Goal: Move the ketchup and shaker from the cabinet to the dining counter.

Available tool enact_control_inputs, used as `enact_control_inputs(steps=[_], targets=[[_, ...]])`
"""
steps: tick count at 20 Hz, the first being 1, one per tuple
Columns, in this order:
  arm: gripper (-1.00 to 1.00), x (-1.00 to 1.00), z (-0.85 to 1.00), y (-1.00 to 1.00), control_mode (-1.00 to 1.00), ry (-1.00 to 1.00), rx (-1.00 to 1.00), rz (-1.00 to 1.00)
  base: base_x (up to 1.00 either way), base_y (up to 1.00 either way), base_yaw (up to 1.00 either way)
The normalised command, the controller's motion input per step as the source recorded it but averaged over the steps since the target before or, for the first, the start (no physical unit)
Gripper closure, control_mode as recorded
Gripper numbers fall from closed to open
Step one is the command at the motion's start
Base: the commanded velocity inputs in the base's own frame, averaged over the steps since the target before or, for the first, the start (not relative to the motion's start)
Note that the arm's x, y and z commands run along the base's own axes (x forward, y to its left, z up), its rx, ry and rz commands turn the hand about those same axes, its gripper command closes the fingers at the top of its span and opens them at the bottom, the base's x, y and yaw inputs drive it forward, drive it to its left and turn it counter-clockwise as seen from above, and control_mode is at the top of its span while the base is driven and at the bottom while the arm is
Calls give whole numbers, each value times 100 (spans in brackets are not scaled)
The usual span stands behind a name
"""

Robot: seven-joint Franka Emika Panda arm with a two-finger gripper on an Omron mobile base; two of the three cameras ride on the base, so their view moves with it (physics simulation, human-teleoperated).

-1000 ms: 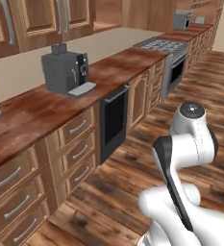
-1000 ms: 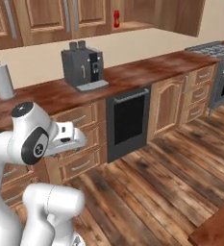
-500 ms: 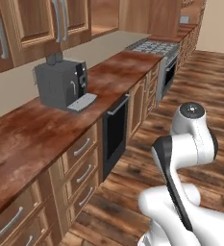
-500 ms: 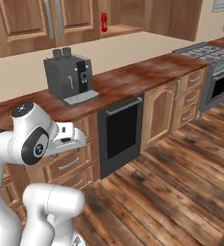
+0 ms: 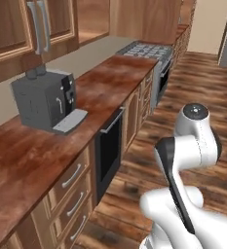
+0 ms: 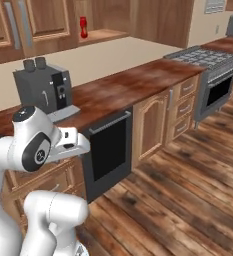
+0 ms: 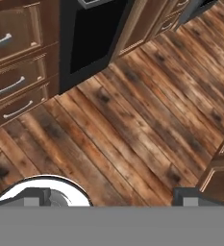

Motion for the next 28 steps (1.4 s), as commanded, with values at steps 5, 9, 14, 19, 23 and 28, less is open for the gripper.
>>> enact_control_inputs(steps=[5, 9, 14, 19, 23, 28], targets=[[-100, 0, 0, 0, 100, 0, 0, 0, 89, -19, 14], [-100, 0, 0, 0, 100, 0, 0, 0, 75, -18, 35], [-100, 0, 0, 0, 100, 0, 0, 0, 73, -19, 36], [-100, 0, 0, 0, 100, 0, 0, 0, 68, -24, 36], [-100, 0, 0, 0, 100, 0, 0, 0, 53, -31, 40], [-100, 0, 0, 0, 100, 0, 0, 0, 35, -38, 39]])
